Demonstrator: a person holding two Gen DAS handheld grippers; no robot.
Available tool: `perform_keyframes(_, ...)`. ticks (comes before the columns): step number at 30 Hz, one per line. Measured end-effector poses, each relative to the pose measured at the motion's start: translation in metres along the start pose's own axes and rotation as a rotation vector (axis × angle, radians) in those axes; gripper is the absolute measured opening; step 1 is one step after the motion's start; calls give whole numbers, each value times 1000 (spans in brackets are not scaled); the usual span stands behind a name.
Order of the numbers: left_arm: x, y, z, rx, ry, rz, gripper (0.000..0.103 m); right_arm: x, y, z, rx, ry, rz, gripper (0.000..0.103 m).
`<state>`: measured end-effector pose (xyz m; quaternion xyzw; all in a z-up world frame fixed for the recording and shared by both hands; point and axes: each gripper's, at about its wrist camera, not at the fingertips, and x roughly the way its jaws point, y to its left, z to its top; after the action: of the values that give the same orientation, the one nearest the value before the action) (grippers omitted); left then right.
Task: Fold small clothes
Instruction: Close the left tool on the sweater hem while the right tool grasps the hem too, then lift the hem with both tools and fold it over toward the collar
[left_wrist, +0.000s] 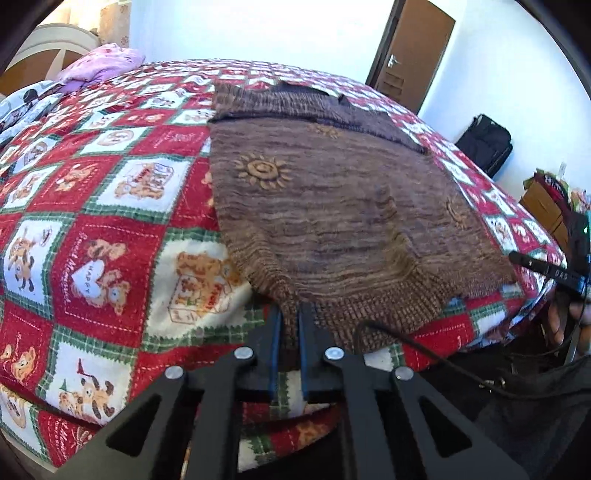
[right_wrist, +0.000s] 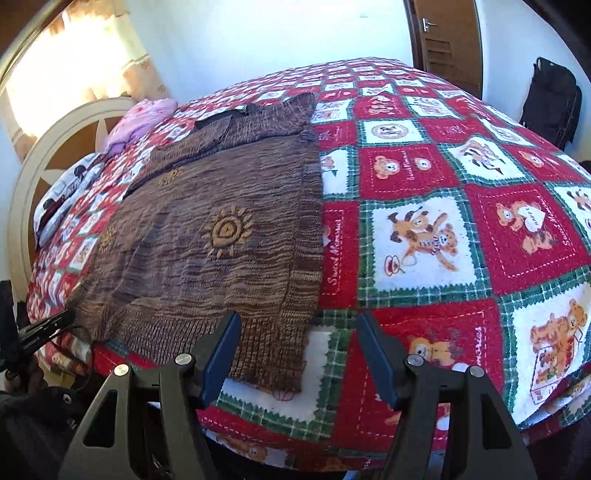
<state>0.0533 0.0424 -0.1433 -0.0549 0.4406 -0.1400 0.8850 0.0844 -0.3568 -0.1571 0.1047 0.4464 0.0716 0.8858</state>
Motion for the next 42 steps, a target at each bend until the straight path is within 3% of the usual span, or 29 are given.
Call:
perform_keyframes(2,-1,2,2,-7,-11,1,9,1,4,0,-15,8,1,64)
perform_keyframes(5,-3,6,5,-19,-27,-1,9,4,15,-2,-61,28,16,47)
perform_keyframes(7,-6,11,8,-33,-37,-12,9,6,21,-4,-88,31,18,43)
perform_keyframes(11,-13,16,12,-46,-64,-21,9,9,27,-8,-124,25,10,10)
perform_keyframes(12,-14,16,13,-49,-71,-24,9,9,27,-8,-120,23,35,8)
perform_keyframes(14,-16,16,15,-50,-80,-30,9,5,24,-7,-90,4,103,7)
perform_keyframes(22,-37,22,41,-78,-149,-83,8,-28,14,14,7,-132,210,6)
perform_keyframes(42,-42,28,117,-107,-278,-124,8,-34,23,98,45,-290,269,6)
